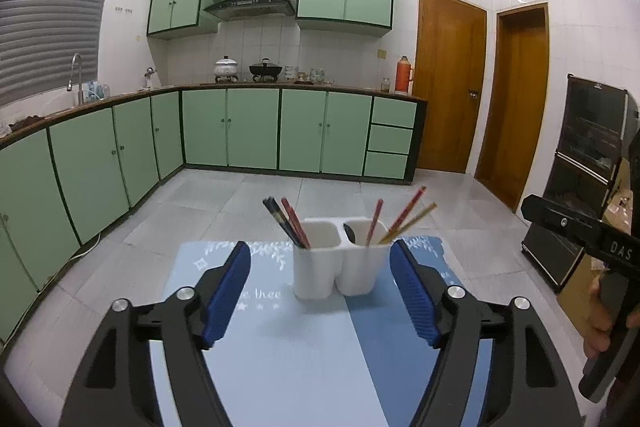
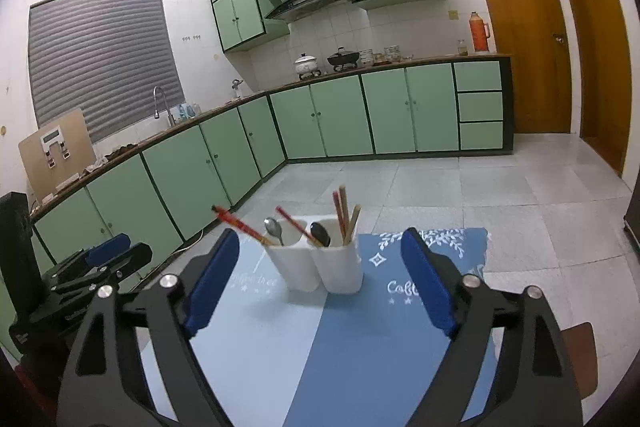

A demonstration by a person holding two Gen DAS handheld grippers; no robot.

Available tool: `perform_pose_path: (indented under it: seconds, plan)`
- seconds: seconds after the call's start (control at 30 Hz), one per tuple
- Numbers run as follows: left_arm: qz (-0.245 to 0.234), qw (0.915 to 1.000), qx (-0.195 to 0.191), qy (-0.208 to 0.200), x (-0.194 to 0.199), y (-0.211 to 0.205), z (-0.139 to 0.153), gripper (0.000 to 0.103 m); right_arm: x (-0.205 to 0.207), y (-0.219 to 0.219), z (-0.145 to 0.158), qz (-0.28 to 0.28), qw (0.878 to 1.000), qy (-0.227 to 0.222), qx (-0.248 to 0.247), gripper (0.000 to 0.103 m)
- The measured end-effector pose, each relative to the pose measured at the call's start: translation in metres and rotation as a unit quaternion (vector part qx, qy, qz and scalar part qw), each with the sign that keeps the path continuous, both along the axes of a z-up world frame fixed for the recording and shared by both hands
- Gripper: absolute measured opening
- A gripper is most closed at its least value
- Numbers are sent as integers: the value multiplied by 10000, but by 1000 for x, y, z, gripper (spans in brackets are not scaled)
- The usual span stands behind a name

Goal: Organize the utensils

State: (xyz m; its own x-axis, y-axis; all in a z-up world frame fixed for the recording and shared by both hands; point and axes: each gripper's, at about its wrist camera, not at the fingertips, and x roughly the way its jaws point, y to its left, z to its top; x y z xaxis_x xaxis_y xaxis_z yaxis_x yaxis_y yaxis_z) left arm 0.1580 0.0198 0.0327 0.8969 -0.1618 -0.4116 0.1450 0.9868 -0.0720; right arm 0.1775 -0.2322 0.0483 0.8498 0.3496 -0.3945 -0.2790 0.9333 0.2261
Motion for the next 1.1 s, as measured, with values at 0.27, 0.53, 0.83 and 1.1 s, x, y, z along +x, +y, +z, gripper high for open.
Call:
perform_pose_path:
  seconds: [0.27, 0.53, 0.83, 1.1]
  plan:
    - [-22, 10000, 85, -12, -29, -5, -1, 84, -32, 9, -4, 149, 9999, 47, -63, 95]
    - [-94, 9999, 91, -67, -52, -6, 2, 95, -58, 21, -5, 338, 9991, -79, -241, 98]
    - [-104, 9997, 158, -184, -67, -11, 7, 97, -72, 21, -3, 395, 9985, -138, -348, 98]
    - [-83, 9995, 176, -248, -76, -10, 8, 97, -79, 22, 0, 410, 9981, -200, -407, 98]
